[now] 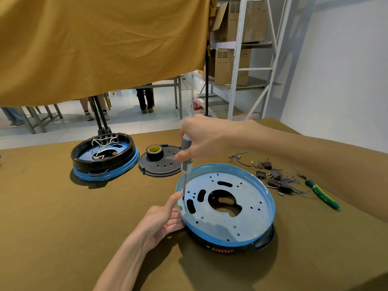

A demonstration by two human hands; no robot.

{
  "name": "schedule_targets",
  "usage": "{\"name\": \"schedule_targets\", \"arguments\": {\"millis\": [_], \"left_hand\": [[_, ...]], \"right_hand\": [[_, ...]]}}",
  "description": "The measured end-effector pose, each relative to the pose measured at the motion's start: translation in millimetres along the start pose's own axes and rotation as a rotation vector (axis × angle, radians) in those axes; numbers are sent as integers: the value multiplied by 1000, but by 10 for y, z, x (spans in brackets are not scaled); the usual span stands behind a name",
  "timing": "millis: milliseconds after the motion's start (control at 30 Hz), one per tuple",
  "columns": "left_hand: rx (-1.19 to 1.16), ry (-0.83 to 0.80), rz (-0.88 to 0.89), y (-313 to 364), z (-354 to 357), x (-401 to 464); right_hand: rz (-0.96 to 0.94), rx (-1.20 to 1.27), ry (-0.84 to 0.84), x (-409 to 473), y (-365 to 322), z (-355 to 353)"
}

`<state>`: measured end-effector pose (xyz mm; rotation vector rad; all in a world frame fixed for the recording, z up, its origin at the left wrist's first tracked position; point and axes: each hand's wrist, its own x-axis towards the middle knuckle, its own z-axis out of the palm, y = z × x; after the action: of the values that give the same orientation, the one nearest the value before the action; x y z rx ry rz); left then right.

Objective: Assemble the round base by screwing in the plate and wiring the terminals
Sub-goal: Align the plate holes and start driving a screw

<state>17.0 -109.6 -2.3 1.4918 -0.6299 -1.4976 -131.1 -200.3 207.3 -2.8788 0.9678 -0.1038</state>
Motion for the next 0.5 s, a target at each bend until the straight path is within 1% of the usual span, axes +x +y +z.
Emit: {"name": "schedule_targets", "arguments": {"millis": [67,133,233,367,500], "left_hand": [[4,10,9,-5,1,-1],[7,17,10,-3,2,5],[10,19,13,-19,-2,16],[11,1,10,-20,-18,37],[5,-8,-1,-1,-15,39]], "right_hand": [[-1,19,-113,-24,12,-76],[-21,11,-172,-51,32,-121],[-58,29,-137,-66,28,-111],[-44,20,-93,-79,22,-88],[-40,-20,5,-88,27,-3]]}}
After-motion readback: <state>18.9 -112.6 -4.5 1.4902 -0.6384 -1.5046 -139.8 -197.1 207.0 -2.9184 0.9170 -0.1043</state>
